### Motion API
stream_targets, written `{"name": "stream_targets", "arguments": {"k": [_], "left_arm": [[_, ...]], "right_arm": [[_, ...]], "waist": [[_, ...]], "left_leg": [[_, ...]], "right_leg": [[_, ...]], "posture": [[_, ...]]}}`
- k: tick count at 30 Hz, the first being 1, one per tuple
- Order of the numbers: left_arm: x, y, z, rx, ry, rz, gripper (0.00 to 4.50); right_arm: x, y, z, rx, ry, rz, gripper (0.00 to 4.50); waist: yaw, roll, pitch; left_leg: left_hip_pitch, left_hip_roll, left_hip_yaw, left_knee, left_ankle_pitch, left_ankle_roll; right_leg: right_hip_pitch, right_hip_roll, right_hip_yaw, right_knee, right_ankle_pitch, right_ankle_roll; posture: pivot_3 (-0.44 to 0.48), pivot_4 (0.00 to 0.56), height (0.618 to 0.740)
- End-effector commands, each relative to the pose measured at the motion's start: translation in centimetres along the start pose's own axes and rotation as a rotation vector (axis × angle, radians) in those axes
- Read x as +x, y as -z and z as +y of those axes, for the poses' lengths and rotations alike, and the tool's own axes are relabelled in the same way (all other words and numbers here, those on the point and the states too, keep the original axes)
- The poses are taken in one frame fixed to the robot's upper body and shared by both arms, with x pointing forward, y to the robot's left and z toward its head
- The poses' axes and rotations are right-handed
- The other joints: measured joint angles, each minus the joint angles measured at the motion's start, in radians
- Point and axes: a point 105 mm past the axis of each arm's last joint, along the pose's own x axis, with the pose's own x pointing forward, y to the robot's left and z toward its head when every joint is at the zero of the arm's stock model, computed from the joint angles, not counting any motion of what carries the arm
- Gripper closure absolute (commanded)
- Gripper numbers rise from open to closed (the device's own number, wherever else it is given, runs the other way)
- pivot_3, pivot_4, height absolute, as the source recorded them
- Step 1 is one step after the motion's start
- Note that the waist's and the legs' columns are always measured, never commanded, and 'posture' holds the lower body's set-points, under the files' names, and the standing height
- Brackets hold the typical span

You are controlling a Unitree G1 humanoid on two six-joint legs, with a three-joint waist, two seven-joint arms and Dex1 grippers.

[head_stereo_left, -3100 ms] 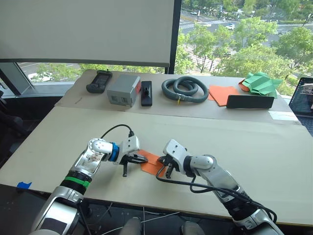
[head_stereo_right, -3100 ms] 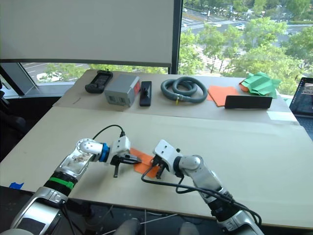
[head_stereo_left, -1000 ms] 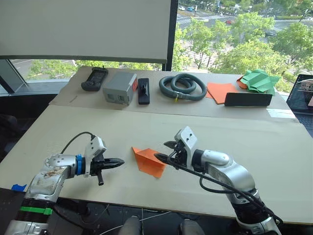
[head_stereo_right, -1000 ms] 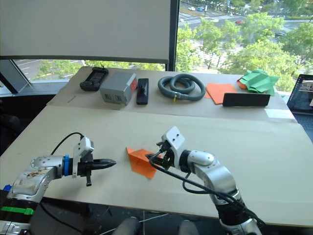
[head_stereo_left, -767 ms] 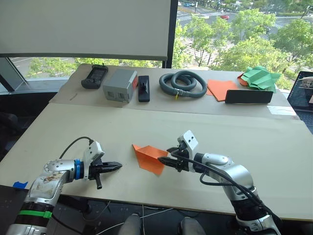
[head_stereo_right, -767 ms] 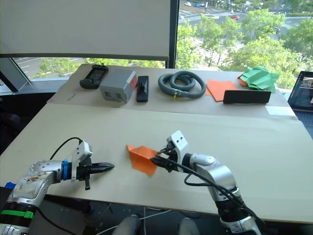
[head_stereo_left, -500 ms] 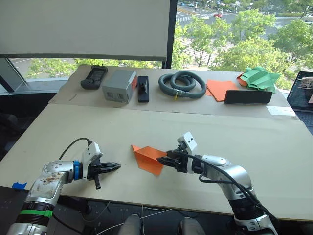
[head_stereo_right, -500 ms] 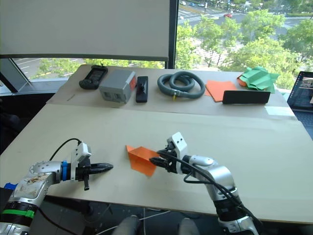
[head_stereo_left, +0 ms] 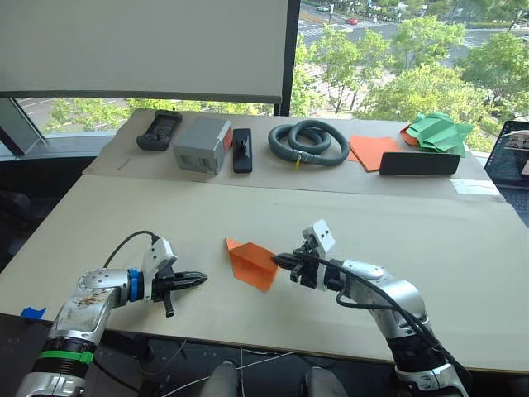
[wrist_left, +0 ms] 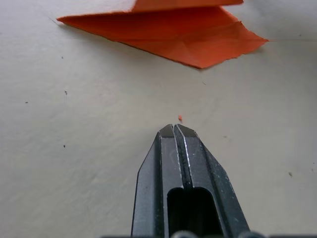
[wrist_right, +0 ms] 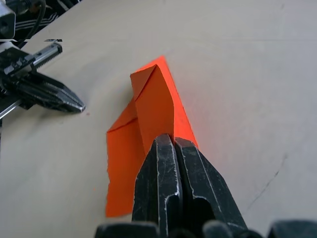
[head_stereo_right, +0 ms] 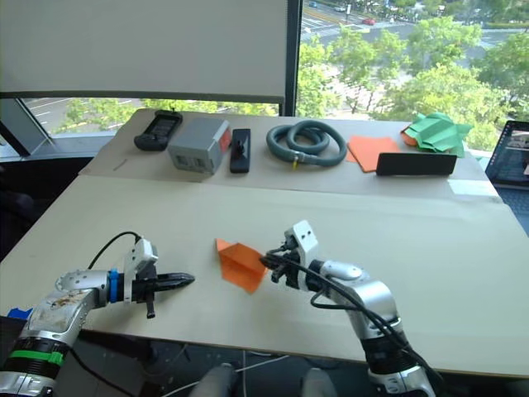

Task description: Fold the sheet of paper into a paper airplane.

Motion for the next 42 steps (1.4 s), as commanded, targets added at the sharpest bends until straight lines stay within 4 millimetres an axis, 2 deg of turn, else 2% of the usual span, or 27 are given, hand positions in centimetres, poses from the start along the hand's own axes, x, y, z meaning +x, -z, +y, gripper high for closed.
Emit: {"name": "stream_targets", "arguments": {"k": [1, 2, 3, 5, 6, 8, 12, 15, 20, 21, 22, 23, 24, 27, 32, 36, 37, 40, 42], "left_arm": [[0.4, -1.2, 0.0, 0.021, 0.004, -0.014, 4.50], [0.6, -1.5, -0.1, 0.023, 0.009, -0.016, 4.50], [0.7, -1.7, -0.2, 0.024, 0.012, -0.017, 4.50], [0.9, -2.2, -0.3, 0.025, 0.016, -0.020, 4.50], [1.0, -2.5, -0.4, 0.026, 0.017, -0.022, 4.50], [1.1, -2.7, -0.4, 0.025, 0.018, -0.023, 4.50], [1.1, -3.3, -0.7, 0.025, 0.021, -0.023, 4.50], [1.1, -3.6, -0.9, 0.025, 0.027, -0.021, 4.50], [1.0, -4.0, -1.0, 0.024, 0.021, -0.021, 4.50], [1.0, -4.0, -1.0, 0.023, 0.018, -0.021, 4.50], [1.0, -4.1, -1.1, 0.023, 0.018, -0.022, 4.50], [0.9, -4.3, -1.2, 0.023, 0.019, -0.025, 4.50], [0.9, -4.4, -1.3, 0.023, 0.020, -0.027, 4.50], [0.8, -5.2, -1.2, 0.039, 0.016, -0.042, 4.50], [1.1, -8.5, -0.6, 0.078, 0.023, -0.129, 4.50], [2.0, -8.7, 0.1, 0.096, 0.035, -0.121, 4.50], [2.2, -8.7, 0.2, 0.098, 0.039, -0.119, 4.50], [2.6, -8.8, 0.2, 0.101, 0.053, -0.124, 4.50], [2.8, -8.8, 0.2, 0.107, 0.057, -0.120, 4.50]], "right_arm": [[-0.9, -8.3, 0.9, -0.500, 0.093, -0.269, 4.45], [-0.9, -9.1, 2.2, -0.777, 0.095, -0.270, 4.45], [-0.7, -9.0, 3.2, -0.961, 0.076, -0.261, 4.45], [-0.3, -6.7, 4.6, -1.250, -0.004, -0.205, 4.45], [-0.1, -5.7, 4.5, -1.370, -0.002, -0.184, 4.45], [0.1, -4.8, 4.4, -1.501, 0.000, -0.174, 4.45], [0.1, 0.7, 3.4, -1.643, -0.126, -0.042, 4.45], [-0.1, 3.2, 3.4, -1.611, -0.204, 0.000, 4.45], [0.2, 3.9, 3.4, -1.542, -0.241, 0.026, 4.45], [0.2, 4.0, 3.4, -1.530, -0.246, 0.031, 3.88], [0.1, 4.2, 3.5, -1.497, -0.255, 0.037, 3.52], [0.1, 4.2, 3.6, -1.464, -0.258, 0.037, 3.29], [0.0, 4.2, 3.7, -1.440, -0.260, 0.036, 2.88], [-0.5, 2.8, 3.1, -1.341, -0.205, 0.010, 1.94], [-1.8, 0.9, 3.7, -1.221, -0.201, -0.052, 0.14], [-1.2, -1.2, 3.8, -0.889, -0.149, -0.093, 0.03], [-0.9, -1.3, 3.6, -0.796, -0.136, -0.083, 0.03], [-0.2, -1.5, 3.2, -0.657, -0.107, -0.063, 0.03], [0.4, -1.2, 2.7, -0.529, -0.080, -0.044, 0.57]], "waist": [[-0.002, 0.000, 0.000], [-0.002, 0.000, 0.000], [-0.002, 0.001, 0.000], [-0.001, -0.002, -0.001], [-0.001, -0.004, -0.002], [0.000, -0.008, -0.003], [0.001, -0.006, -0.001], [0.000, -0.008, 0.000], [-0.007, -0.008, 0.000], [-0.007, -0.008, 0.000], [-0.007, -0.008, 0.000], [-0.006, -0.008, 0.000], [-0.005, -0.008, 0.000], [-0.001, -0.008, 0.000], [0.007, -0.008, 0.001], [-0.003, -0.008, 0.000], [-0.006, -0.008, 0.000], [-0.009, -0.008, 0.000], [-0.005, -0.008, 0.001]], "left_leg": [[0.001, 0.000, 0.000, 0.000, 0.000, 0.000], [0.001, 0.000, 0.000, 0.000, 0.000, 0.000], [0.001, 0.000, 0.000, 0.000, 0.000, 0.000], [0.003, 0.000, 0.001, 0.000, 0.000, 0.000], [0.005, 0.000, 0.001, 0.000, 0.000, 0.000], [0.008, 0.001, 0.001, 0.000, 0.000, 0.000], [0.009, 0.000, 0.004, 0.001, 0.003, -0.004], [0.012, 0.001, 0.004, 0.001, 0.003, -0.004], [0.013, 0.001, 0.003, 0.001, 0.003, -0.004], [0.014, 0.001, 0.003, 0.001, 0.003, -0.004], [0.014, 0.001, 0.003, 0.001, 0.003, -0.004], [0.014, 0.001, 0.003, 0.001, 0.003, -0.003], [0.014, 0.001, 0.003, 0.001, 0.003, -0.003], [0.014, 0.001, 0.003, 0.002, 0.003, -0.003], [0.013, 0.001, 0.003, 0.002, 0.003, -0.003], [0.014, 0.001, 0.003, 0.002, 0.003, -0.003], [0.014, 0.001, 0.003, 0.002, 0.005, -0.001], [0.015, 0.001, 0.002, 0.002, 0.009, 0.007], [0.014, 0.001, 0.001, 0.002, 0.009, 0.007]], "right_leg": [[0.000, 0.000, 0.000, 0.000, 0.000, 0.000], [0.000, 0.000, 0.000, 0.001, 0.000, 0.000], [0.000, 0.000, 0.000, 0.001, 0.000, 0.000], [0.001, 0.000, 0.000, 0.000, 0.000, 0.001], [0.002, 0.000, 0.000, 0.000, 0.000, 0.001], [0.006, 0.001, -0.001, 0.000, 0.000, 0.000], [0.009, 0.000, 0.003, -0.002, 0.000, 0.000], [0.014, 0.000, 0.002, -0.002, -0.001, 0.000], [0.016, 0.000, 0.002, -0.001, -0.001, -0.001], [0.016, 0.000, 0.002, -0.001, -0.001, -0.001], [0.016, 0.000, 0.002, -0.001, -0.001, -0.001], [0.016, 0.000, 0.002, -0.001, -0.001, -0.001], [0.016, 0.000, 0.002, -0.001, -0.001, -0.001], [0.017, 0.000, 0.002, -0.001, -0.001, -0.001], [0.017, 0.000, 0.001, -0.001, -0.001, 0.000], [0.020, 0.000, 0.001, -0.001, -0.001, 0.000], [0.021, 0.001, 0.001, -0.001, -0.001, 0.000], [0.021, 0.002, 0.002, 0.001, -0.001, 0.000], [0.018, 0.002, 0.001, 0.001, -0.001, 0.000]], "posture": [[0.000, 0.150, 0.702], [0.000, 0.150, 0.702], [0.000, 0.150, 0.702], [0.000, 0.150, 0.702], [0.000, 0.150, 0.702], [0.000, 0.150, 0.702], [0.000, 0.150, 0.702], [0.000, 0.150, 0.702], [0.000, 0.150, 0.702], [0.000, 0.150, 0.702], [0.000, 0.150, 0.702], [0.000, 0.150, 0.702], [0.000, 0.150, 0.702], [0.000, 0.150, 0.702], [0.000, 0.150, 0.702], [0.000, 0.150, 0.702], [0.000, 0.150, 0.702], [0.000, 0.150, 0.702], [0.000, 0.150, 0.702]]}}
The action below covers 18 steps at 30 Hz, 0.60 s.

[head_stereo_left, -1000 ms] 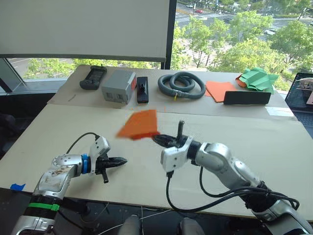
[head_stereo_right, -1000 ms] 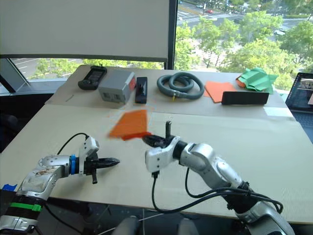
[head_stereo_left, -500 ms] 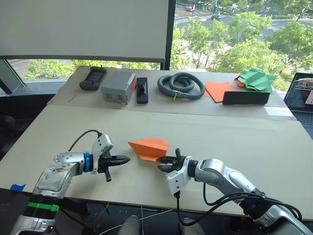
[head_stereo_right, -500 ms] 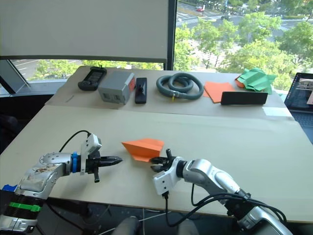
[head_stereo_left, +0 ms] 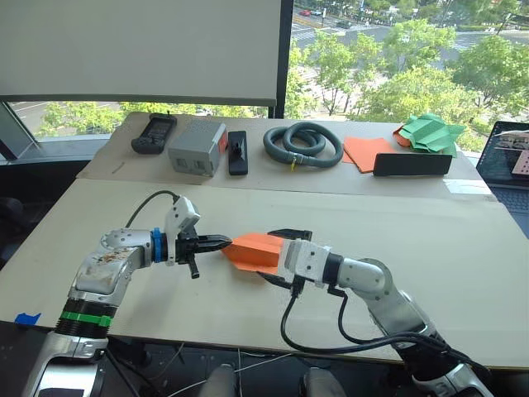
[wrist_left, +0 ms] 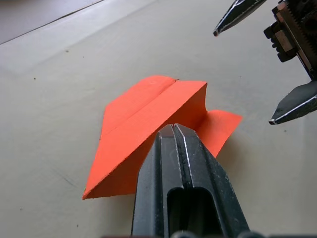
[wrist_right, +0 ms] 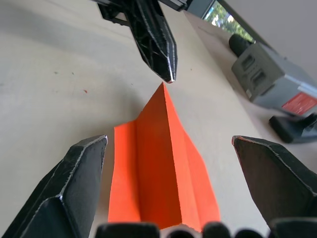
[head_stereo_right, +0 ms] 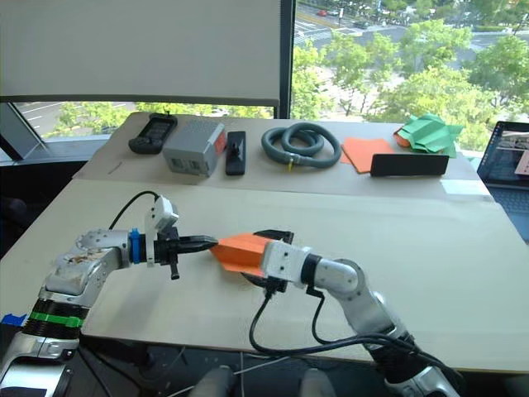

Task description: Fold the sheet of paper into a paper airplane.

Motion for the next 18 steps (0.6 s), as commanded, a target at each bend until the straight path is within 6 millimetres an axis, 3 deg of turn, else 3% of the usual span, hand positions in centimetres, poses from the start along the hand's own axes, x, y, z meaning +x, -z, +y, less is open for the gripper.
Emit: {"name": "stream_targets", "arguments": {"k": [1, 11, 18], "left_arm": [[0.1, -1.1, 0.2, 0.054, 0.003, -0.020, 4.50], [0.6, -1.1, 0.8, 0.082, -0.005, -0.014, 4.50], [1.2, -1.7, 0.7, 0.097, 0.009, -0.036, 4.50]], "right_arm": [[0.4, -0.6, -1.0, 0.158, 0.042, -0.005, 0.87], [1.6, 1.4, 1.2, 0.200, -0.023, 0.101, 4.36], [1.8, 4.4, 1.6, 0.264, -0.012, 0.233, 4.47]], "waist": [[0.003, 0.000, 0.000], [0.008, 0.000, 0.000], [0.007, 0.000, 0.000]], "left_leg": [[0.000, 0.000, 0.000, 0.000, 0.000, 0.000], [-0.001, 0.000, 0.000, 0.000, -0.004, -0.007], [-0.001, 0.000, 0.000, 0.000, -0.003, -0.005]], "right_leg": [[-0.001, 0.000, 0.000, 0.000, 0.000, 0.000], [-0.001, 0.000, 0.000, -0.001, 0.000, 0.000], [-0.001, 0.000, 0.000, -0.001, 0.000, 0.000]], "posture": [[0.000, 0.150, 0.702], [0.000, 0.150, 0.702], [0.000, 0.150, 0.702]]}}
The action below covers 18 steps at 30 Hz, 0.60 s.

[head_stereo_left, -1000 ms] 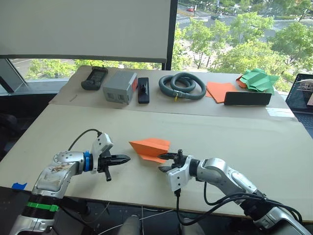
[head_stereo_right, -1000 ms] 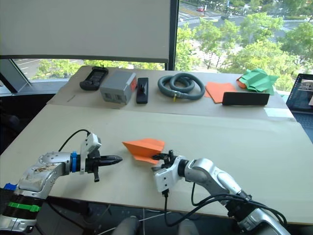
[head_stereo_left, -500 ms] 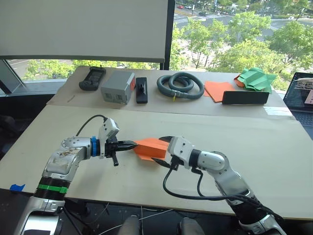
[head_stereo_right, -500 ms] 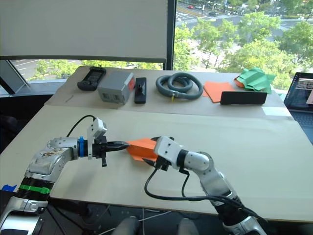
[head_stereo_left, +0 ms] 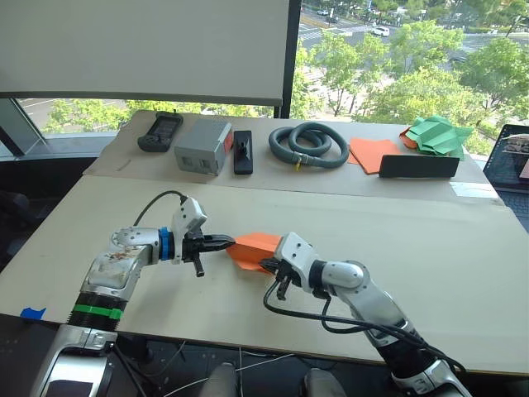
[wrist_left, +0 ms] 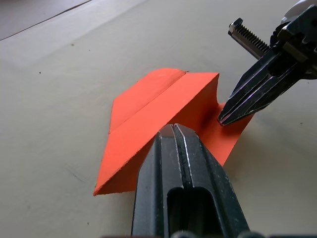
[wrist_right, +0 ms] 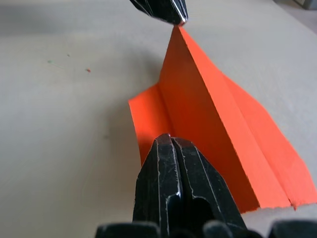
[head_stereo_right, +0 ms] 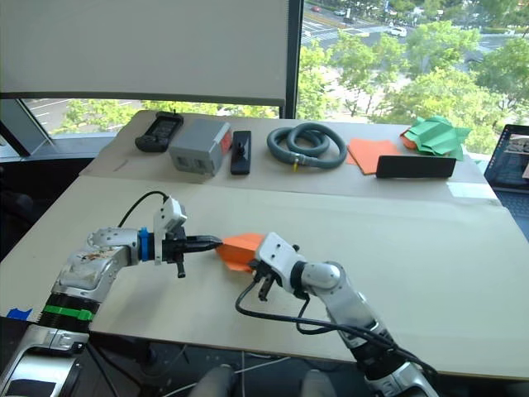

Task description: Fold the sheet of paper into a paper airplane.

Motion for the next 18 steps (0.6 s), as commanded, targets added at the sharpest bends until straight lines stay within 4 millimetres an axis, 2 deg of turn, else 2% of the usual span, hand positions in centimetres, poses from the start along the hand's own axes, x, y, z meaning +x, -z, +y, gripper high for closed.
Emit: {"name": "stream_targets", "arguments": {"k": [1, 7, 18], "left_arm": [[0.1, -1.8, 0.2, 0.058, 0.001, -0.039, 4.50], [0.6, -2.2, 0.8, 0.072, -0.019, -0.047, 4.50], [2.6, -0.2, 1.4, 0.111, -0.013, 0.052, 4.50]], "right_arm": [[0.2, 0.9, 0.1, 0.026, 0.000, 0.053, 4.47], [0.0, 2.7, 2.1, 0.044, -0.090, 0.148, 4.47], [-0.5, 3.0, 2.2, 0.035, -0.085, 0.186, 4.47]], "waist": [[0.000, 0.000, 0.000], [0.000, 0.000, -0.001], [0.002, 0.000, -0.002]], "left_leg": [[0.000, 0.000, 0.000, 0.000, 0.000, 0.000], [0.001, 0.000, 0.000, 0.000, 0.003, 0.004], [0.001, 0.000, 0.000, 0.000, 0.003, 0.005]], "right_leg": [[0.000, 0.000, 0.000, 0.000, 0.000, 0.000], [0.001, 0.000, 0.000, 0.000, 0.000, 0.000], [0.002, 0.000, 0.000, 0.000, 0.001, 0.002]], "posture": [[0.000, 0.150, 0.702], [0.000, 0.150, 0.702], [0.000, 0.150, 0.702]]}}
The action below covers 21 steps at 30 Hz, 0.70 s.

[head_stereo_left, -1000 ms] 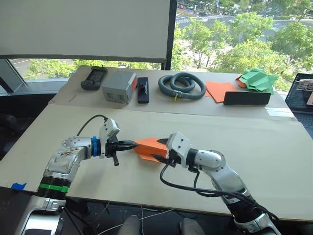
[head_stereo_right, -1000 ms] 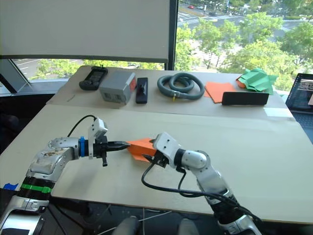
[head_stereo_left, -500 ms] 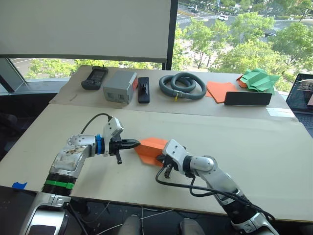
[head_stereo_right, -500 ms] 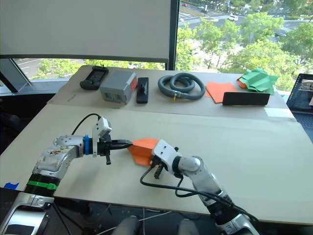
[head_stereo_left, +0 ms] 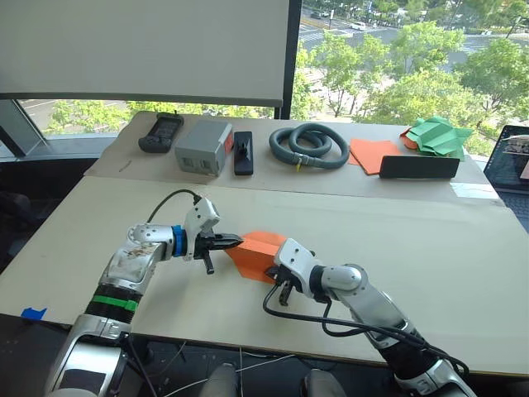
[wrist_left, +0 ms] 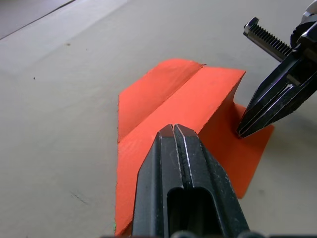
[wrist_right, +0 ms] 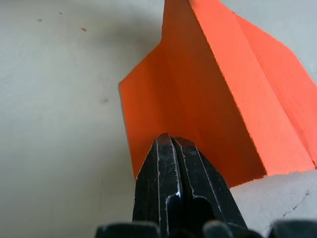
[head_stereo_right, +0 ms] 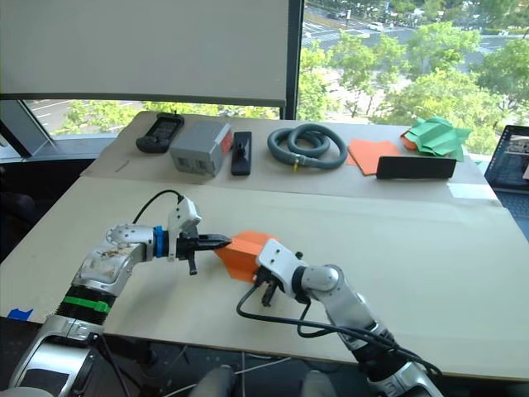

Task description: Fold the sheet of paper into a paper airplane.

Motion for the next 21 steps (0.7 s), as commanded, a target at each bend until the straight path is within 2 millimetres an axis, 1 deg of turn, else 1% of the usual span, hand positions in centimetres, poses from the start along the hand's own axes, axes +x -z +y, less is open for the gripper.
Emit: {"name": "stream_targets", "arguments": {"k": [1, 6, 8, 10, 13, 16, 18, 21], "left_arm": [[0.3, -1.1, 0.8, 0.063, -0.017, 0.003, 4.50], [0.6, -1.3, 0.4, 0.077, 0.018, 0.006, 4.50], [0.5, -1.8, 0.0, 0.079, 0.039, -0.015, 4.50], [0.2, -2.3, 0.6, 0.090, 0.016, -0.022, 4.50], [0.0, -2.6, 1.4, 0.101, -0.003, -0.014, 4.50], [0.0, -3.3, 2.1, 0.104, -0.013, -0.027, 4.50], [0.1, -3.0, 2.6, 0.132, -0.018, 0.009, 4.50], [0.7, -1.4, 2.5, 0.161, 0.013, 0.086, 4.50]], "right_arm": [[0.0, 2.1, 1.3, 0.022, -0.050, 0.090, 4.47], [-0.2, 2.1, 1.4, 0.013, -0.050, 0.098, 4.47], [-0.3, 2.3, 1.5, 0.007, -0.054, 0.112, 4.47], [-0.3, 2.7, 1.6, 0.022, -0.063, 0.141, 4.47], [-0.3, 3.2, 1.9, 0.040, -0.076, 0.173, 4.47], [-0.3, 3.5, 1.9, 0.025, -0.082, 0.194, 4.47], [-0.3, 3.5, 1.9, 0.027, -0.084, 0.194, 4.47], [-0.3, 3.4, 2.1, 0.022, -0.089, 0.193, 4.47]], "waist": [[0.000, 0.000, 0.000], [-0.001, 0.000, 0.000], [0.000, 0.000, 0.000], [0.000, 0.000, 0.000], [0.001, 0.000, 0.000], [0.000, -0.001, -0.001], [0.000, -0.001, -0.001], [-0.001, 0.000, -0.003]], "left_leg": [[0.000, 0.000, 0.000, 0.000, 0.000, 0.000], [0.000, 0.000, 0.000, 0.000, 0.000, 0.000], [0.000, 0.000, 0.000, 0.000, 0.000, 0.000], [0.000, 0.000, 0.000, 0.000, 0.000, 0.000], [0.000, 0.000, 0.000, 0.000, 0.000, 0.000], [0.000, 0.000, 0.000, 0.000, 0.000, 0.000], [0.000, 0.000, 0.000, 0.000, 0.000, 0.000], [0.000, 0.000, 0.000, 0.000, 0.000, 0.000]], "right_leg": [[0.000, 0.000, 0.000, 0.000, 0.000, 0.001], [0.000, 0.000, 0.000, 0.000, 0.002, 0.005], [0.000, 0.000, 0.000, 0.000, 0.002, 0.005], [0.000, 0.000, 0.000, 0.000, 0.002, 0.005], [0.000, 0.000, -0.001, 0.000, 0.002, 0.005], [0.000, 0.000, -0.001, 0.000, 0.002, 0.005], [0.000, 0.000, -0.001, 0.000, 0.002, 0.005], [0.001, 0.000, -0.001, 0.000, 0.002, 0.005]], "posture": [[0.000, 0.150, 0.702], [0.000, 0.150, 0.702], [0.000, 0.150, 0.702], [0.000, 0.150, 0.702], [0.000, 0.150, 0.702], [0.000, 0.150, 0.702], [0.000, 0.150, 0.702], [0.000, 0.150, 0.702]]}}
